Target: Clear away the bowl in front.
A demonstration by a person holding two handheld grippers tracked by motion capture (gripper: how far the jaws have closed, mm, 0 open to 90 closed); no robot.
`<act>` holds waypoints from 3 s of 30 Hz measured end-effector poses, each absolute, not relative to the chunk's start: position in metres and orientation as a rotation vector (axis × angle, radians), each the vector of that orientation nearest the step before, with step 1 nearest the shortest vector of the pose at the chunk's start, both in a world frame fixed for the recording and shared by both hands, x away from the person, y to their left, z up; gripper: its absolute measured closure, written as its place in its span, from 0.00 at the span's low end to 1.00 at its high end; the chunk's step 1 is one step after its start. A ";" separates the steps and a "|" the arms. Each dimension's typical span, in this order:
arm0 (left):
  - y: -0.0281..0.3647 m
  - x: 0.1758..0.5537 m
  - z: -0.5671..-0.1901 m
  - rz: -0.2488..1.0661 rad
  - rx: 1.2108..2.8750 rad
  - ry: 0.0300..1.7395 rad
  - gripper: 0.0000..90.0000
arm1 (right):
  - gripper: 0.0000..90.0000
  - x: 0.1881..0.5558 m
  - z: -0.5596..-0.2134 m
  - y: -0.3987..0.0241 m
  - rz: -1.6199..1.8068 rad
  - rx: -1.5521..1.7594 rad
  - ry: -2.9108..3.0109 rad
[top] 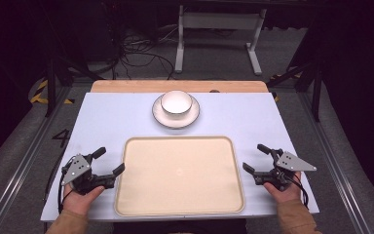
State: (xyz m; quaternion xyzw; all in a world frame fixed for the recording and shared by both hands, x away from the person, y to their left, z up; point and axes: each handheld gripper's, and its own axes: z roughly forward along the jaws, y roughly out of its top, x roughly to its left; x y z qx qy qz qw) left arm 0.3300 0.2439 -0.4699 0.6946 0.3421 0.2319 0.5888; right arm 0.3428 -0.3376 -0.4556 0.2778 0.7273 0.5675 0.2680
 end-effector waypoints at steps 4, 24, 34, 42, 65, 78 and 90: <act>0.244 0.333 -0.469 0.479 1.587 0.830 0.09 | 0.12 0.343 -0.456 -0.338 1.534 0.757 1.960; 0.229 0.337 -0.432 0.493 1.655 0.761 0.11 | 0.11 0.343 -0.456 -0.339 1.539 0.768 1.954; 0.227 0.343 -0.405 0.520 1.643 0.736 0.12 | 0.11 0.344 -0.456 -0.339 1.544 0.775 1.955; 0.224 0.348 -0.392 0.525 1.644 0.723 0.12 | 0.10 0.344 -0.455 -0.338 1.519 0.768 1.970; 0.206 0.374 -0.354 0.507 1.658 0.653 0.15 | 0.09 0.345 -0.455 -0.339 1.531 0.785 1.958; 0.199 0.386 -0.343 0.498 1.650 0.642 0.18 | 0.09 0.345 -0.455 -0.338 1.524 0.788 1.969; 0.187 0.403 -0.340 0.465 1.655 0.636 0.18 | 0.09 0.346 -0.455 -0.338 1.525 0.792 1.968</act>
